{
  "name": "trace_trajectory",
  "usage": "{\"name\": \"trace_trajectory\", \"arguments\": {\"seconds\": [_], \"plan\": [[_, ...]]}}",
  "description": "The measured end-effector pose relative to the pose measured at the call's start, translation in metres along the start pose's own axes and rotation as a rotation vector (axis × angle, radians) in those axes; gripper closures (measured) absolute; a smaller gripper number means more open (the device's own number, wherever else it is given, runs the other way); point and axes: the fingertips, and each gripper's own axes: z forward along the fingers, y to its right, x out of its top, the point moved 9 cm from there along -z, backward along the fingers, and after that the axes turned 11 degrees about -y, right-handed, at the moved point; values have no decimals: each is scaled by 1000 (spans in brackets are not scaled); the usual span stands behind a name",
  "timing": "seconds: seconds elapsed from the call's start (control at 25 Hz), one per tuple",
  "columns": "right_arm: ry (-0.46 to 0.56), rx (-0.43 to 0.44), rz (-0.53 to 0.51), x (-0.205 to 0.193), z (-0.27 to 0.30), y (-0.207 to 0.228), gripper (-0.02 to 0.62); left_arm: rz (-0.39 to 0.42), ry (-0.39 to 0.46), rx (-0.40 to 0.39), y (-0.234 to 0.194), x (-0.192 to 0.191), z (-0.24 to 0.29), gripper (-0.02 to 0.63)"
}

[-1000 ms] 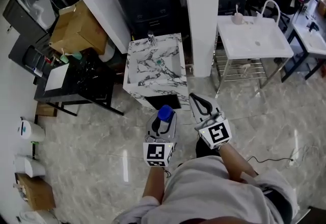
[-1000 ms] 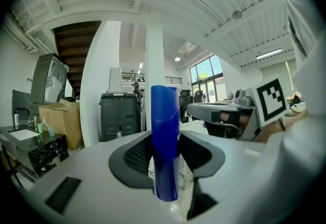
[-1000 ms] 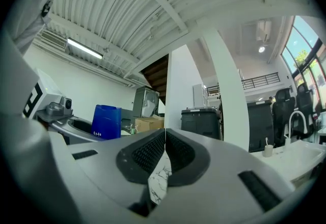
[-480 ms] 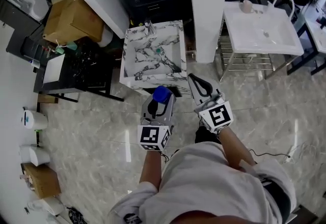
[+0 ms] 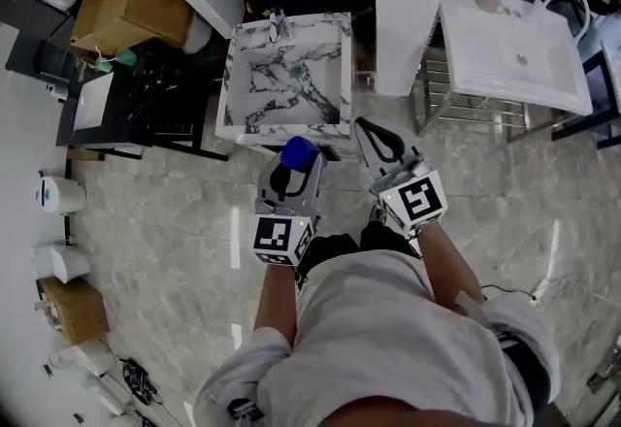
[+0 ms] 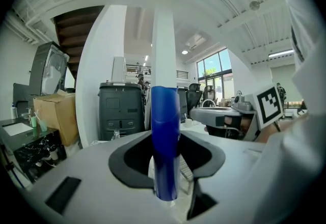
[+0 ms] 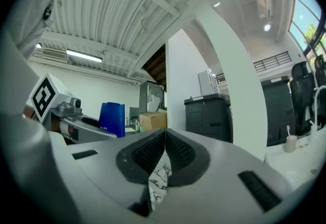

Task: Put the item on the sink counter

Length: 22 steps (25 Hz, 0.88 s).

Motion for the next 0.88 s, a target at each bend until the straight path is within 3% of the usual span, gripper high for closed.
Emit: {"name": "trace_trajectory", "arguments": {"seconds": [0.36, 0.52, 0.88], "plan": [[-51, 84, 7, -7, 28, 14, 591, 8, -50, -17, -26, -4, 29, 442], [-115, 101, -14, -16, 43, 18, 591, 3, -57, -31, -43, -8, 46, 442], [-121, 97, -15, -15, 102, 41, 591, 22, -70, -104, -97, 1, 98, 442]]}}
